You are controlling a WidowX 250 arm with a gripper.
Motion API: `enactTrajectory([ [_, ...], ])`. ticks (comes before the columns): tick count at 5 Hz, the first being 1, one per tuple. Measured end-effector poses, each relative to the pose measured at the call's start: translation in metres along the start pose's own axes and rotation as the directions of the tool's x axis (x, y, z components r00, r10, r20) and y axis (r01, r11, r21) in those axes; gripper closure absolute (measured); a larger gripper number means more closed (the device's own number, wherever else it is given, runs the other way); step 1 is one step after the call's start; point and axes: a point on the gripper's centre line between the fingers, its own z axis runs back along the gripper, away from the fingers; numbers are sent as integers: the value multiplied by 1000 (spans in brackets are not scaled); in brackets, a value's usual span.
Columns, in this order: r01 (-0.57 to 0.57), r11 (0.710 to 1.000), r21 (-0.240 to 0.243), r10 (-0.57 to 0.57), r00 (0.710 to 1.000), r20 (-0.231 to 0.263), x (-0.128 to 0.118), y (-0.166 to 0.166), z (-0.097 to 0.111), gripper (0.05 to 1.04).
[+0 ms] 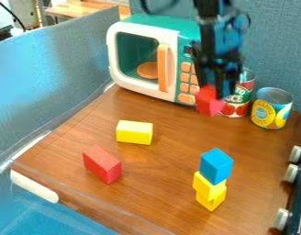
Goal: Put the red cube on top of blue cube
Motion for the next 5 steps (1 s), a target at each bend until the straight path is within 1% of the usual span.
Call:
enactTrajectory([
  [1,40,999,-20,-40,999,20,-12,-10,32,525],
  [2,87,996,-13,-86,994,62,-24,-23,56,525],
  [3,136,990,-49,-134,991,28,-29,-31,56,525],
  [4,219,971,-94,-225,972,-69,-12,-44,32,525],
  [5,271,955,-122,-286,950,-124,1,-58,15,525],
])
